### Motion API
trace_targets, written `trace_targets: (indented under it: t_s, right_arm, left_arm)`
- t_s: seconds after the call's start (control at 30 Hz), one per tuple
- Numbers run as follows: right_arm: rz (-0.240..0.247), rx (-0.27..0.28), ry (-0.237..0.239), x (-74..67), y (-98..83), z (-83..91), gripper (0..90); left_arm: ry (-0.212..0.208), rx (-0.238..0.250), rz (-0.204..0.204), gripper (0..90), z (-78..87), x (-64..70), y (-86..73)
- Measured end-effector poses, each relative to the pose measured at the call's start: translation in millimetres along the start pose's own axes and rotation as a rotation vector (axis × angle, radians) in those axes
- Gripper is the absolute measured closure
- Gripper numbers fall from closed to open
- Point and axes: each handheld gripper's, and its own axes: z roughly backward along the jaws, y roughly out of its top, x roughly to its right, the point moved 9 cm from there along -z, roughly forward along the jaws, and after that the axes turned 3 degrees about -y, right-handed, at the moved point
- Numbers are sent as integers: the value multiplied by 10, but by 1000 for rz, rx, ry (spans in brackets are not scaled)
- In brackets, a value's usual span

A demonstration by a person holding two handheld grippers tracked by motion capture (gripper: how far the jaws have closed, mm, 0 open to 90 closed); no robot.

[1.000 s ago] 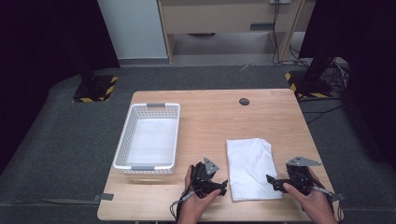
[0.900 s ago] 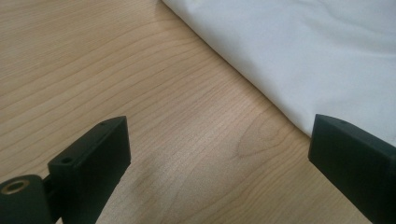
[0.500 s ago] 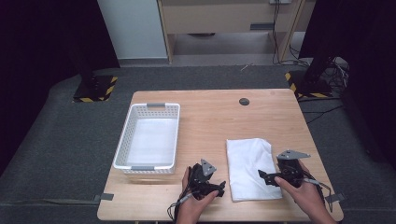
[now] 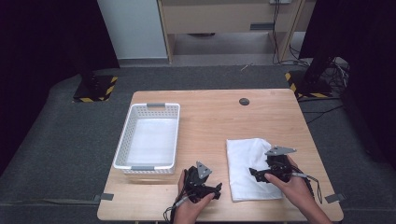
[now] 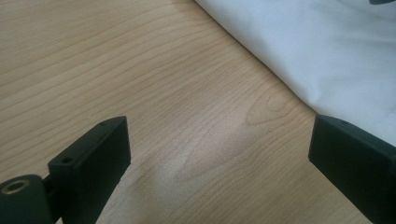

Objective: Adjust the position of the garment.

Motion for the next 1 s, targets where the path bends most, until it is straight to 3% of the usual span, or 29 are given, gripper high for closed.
trace_targets:
  t_s: [0.37, 1.0]
  right_arm:
    - [28, -34, 1, -64, -116, -194, 69]
    - [55, -9, -24, -123, -171, -234, 66]
  left_arm:
    - [15, 6, 23, 54, 45, -54, -29]
    - [18, 5, 29, 52, 47, -75, -37]
